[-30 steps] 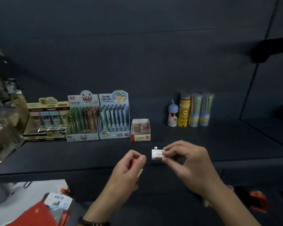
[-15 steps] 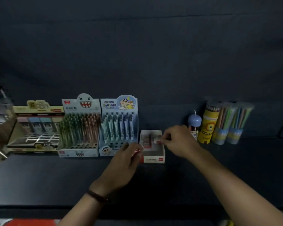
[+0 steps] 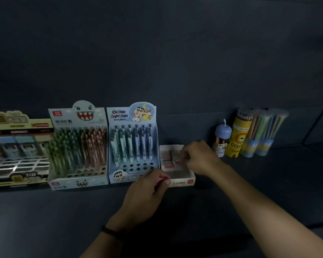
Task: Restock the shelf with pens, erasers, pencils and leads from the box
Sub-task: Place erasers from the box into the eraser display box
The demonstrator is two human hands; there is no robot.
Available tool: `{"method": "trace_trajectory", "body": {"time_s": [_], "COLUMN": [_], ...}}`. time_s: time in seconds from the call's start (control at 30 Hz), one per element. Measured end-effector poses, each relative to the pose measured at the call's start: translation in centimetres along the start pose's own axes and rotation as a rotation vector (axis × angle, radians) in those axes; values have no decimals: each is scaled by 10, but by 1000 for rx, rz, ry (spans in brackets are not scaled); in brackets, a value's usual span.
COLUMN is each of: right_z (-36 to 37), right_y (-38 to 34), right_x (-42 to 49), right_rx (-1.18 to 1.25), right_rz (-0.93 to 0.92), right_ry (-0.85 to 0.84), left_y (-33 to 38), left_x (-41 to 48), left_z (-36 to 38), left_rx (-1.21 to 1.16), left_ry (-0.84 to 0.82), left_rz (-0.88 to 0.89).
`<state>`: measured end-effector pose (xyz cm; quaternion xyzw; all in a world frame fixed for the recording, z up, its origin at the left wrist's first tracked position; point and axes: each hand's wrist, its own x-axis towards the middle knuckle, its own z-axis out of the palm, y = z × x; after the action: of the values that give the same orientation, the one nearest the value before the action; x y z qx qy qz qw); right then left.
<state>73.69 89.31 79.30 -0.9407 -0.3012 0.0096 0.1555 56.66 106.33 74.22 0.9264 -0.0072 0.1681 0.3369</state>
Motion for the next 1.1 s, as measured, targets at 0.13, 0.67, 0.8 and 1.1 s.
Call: {"method": "trace_trajectory", "body": {"time_s": [0.13, 0.67, 0.8, 1.1], "right_z": [-1, -12, -5, -17], "right_y": [1, -7, -5, -4], "right_x": [4, 4, 3, -2], "right_rx": [-36, -123, -150, -122], "right_rz": [-8, -86, -85, -117], "right_ry": [-14, -175, -99, -124], "left_y": [-1, 3, 1, 5], "left_x": [0, -1, -2, -8], "left_z": [-1, -2, -3, -9], "left_rx": [-9, -5, -3, -305], "left_ry": [-10, -9, -16, 5], "left_rz": [-1, 4, 5, -96]}}
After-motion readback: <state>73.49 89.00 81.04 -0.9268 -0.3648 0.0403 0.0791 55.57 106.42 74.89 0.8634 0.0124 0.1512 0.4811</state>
